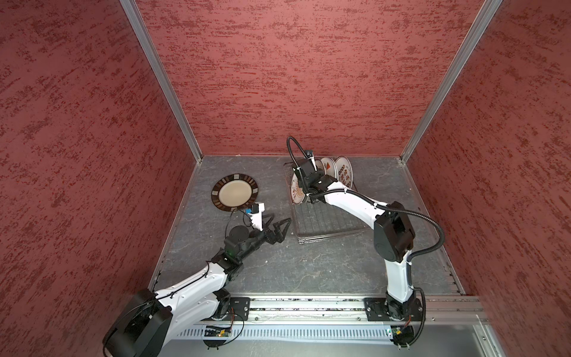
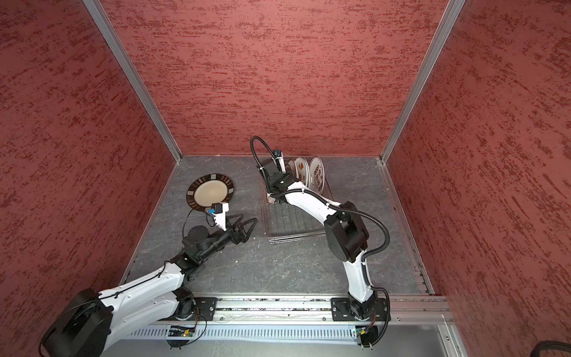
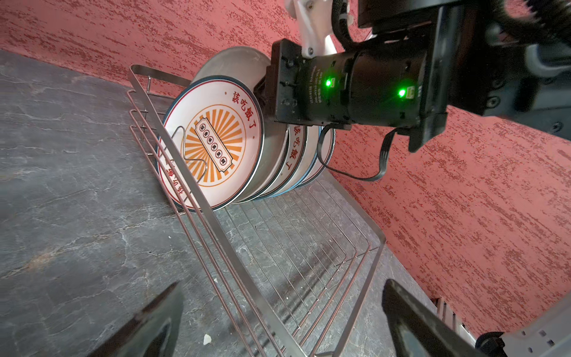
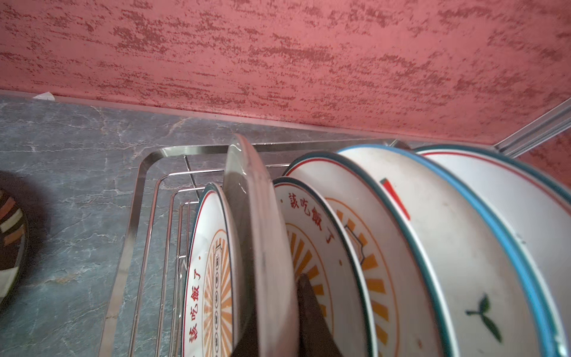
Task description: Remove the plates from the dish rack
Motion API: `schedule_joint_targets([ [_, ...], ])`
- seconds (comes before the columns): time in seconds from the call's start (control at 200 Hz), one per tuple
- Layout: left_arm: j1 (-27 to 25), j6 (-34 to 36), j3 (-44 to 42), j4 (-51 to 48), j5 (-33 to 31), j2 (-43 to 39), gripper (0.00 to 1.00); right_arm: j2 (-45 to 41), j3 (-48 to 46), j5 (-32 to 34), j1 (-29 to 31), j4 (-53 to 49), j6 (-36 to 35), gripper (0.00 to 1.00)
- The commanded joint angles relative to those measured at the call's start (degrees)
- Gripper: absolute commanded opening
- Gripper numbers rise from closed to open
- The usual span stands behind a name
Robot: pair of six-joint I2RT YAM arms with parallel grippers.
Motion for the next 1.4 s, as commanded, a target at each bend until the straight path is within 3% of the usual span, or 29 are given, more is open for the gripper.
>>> schedule_joint_targets([
  [0.0,0.11,0.78,0.64,-0.38,-0.9,0.05,0.99,-2.88,4.07,11.21,0.18,0.56,-3.36,0.04],
  [0.561,0.22,0.06,-0.21,-1.31,-1.07,-2.36,1.0,-19.4,-8.71,15.53,3.76,11.26,-10.23,0.01],
  [1.002,0.75,0.44,-1.06,-3.74,-2.06,-6.28,1.0,-39.25,-28.44,5.2,3.87,20.32,-9.05,0.0],
  [1.257,0.56,0.49,-1.53,-8.0,-3.88,-11.34,0.99,-50.44,-36.07,-9.37,2.8,19.65,-5.06,0.0],
  [1.398,1.09,0.2,-1.17,-9.18,-0.87,-12.94,0.99,-54.65,-39.53,-17.93,0.45,20.63,-1.87,0.0],
])
